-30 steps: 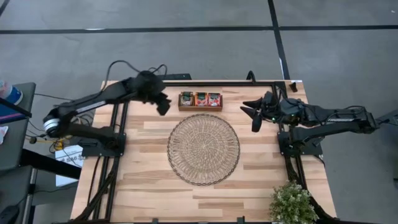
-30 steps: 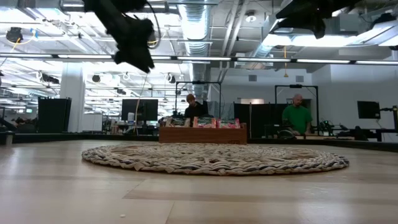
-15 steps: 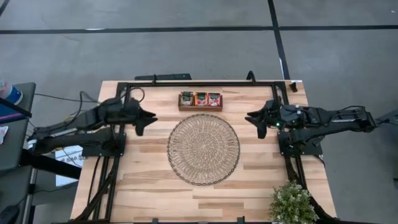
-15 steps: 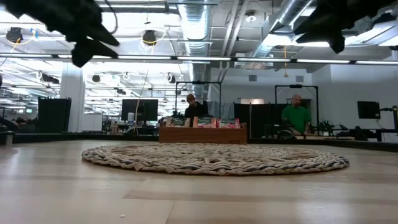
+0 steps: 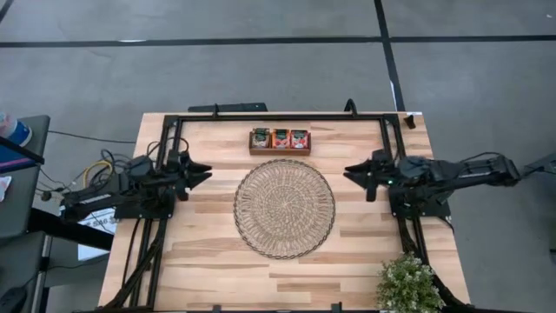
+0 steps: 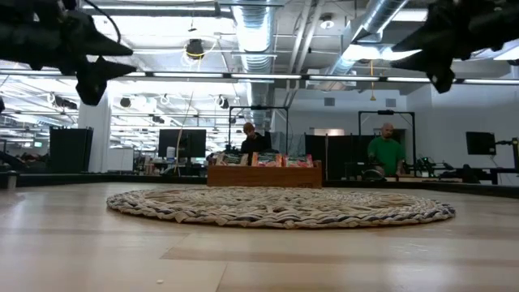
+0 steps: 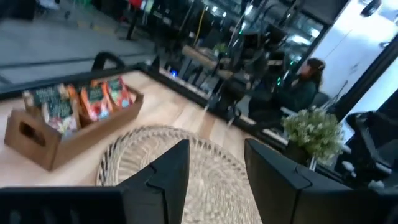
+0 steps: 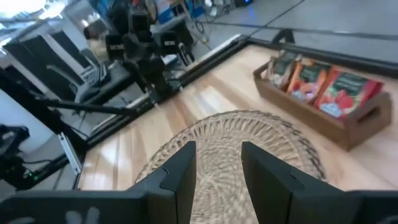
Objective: Pick & Place Tea
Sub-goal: Return to Home Position
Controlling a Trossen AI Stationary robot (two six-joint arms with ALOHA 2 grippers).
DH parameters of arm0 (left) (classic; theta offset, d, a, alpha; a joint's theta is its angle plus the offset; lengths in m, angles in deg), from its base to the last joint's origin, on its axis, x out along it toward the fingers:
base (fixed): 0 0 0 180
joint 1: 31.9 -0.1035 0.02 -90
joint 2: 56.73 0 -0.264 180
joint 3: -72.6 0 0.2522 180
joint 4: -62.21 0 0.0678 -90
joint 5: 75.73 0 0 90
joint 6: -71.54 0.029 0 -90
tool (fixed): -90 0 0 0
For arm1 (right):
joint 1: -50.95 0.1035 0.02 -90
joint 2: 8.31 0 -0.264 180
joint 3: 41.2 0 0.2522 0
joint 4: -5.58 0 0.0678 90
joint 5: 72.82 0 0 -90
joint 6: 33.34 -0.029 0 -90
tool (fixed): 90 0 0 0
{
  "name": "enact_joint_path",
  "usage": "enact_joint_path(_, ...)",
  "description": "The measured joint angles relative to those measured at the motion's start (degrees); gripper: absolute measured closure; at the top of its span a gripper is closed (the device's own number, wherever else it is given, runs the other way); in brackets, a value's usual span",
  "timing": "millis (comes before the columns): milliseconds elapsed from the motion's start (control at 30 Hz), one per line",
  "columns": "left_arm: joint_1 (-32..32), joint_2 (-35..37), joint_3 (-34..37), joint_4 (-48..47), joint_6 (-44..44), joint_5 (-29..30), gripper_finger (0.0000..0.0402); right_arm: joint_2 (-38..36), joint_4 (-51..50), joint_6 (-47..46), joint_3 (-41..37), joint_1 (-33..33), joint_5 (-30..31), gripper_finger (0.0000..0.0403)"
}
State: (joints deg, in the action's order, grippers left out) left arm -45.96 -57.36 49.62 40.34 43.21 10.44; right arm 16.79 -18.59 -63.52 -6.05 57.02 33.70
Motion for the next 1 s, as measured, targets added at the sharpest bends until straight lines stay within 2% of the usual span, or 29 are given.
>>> enact_joint_path(133, -0.02, 0.40, 0.34, -0.69, 1.18, 0.87, 0.0256, -10.82, -2.74, 0.37, -3.00, -1.14, -0.24, 0.0282)
enact_joint_path(333, -0.02, 0.61, 2.23, 1.25, 0.63, 0.98, 0.0256, -24.39, 2.75, 0.44, -12.60, 0.81, -3.63, 0.0282)
enact_joint_path(533, -0.02, 0.61, 6.90, 10.81, 0.78, 1.33, 0.0256, -23.94, 8.55, 0.89, -18.14, 2.58, -4.12, 0.0282)
enact_joint_path(600, -0.02, 0.67, 8.16, 13.05, 1.69, 2.26, 0.0256, -23.62, 10.45, 4.33, -19.41, 2.29, -4.12, 0.0282)
enact_joint_path(733, -0.02, 0.66, 8.73, 12.62, 2.85, 4.93, 0.0256, -25.04, 15.28, 10.40, -19.63, 0.80, -6.30, 0.0282)
enact_joint_path(867, -0.02, 0.66, 8.83, 11.60, 5.53, 5.01, 0.0256, -25.02, 12.97, 9.96, -20.02, -0.66, -12.17, 0.0282)
enact_joint_path(1000, -0.02, 0.26, 8.91, 9.98, 7.58, 4.67, 0.0256, -24.94, 12.00, 9.27, -20.91, -1.80, -12.15, 0.0282)
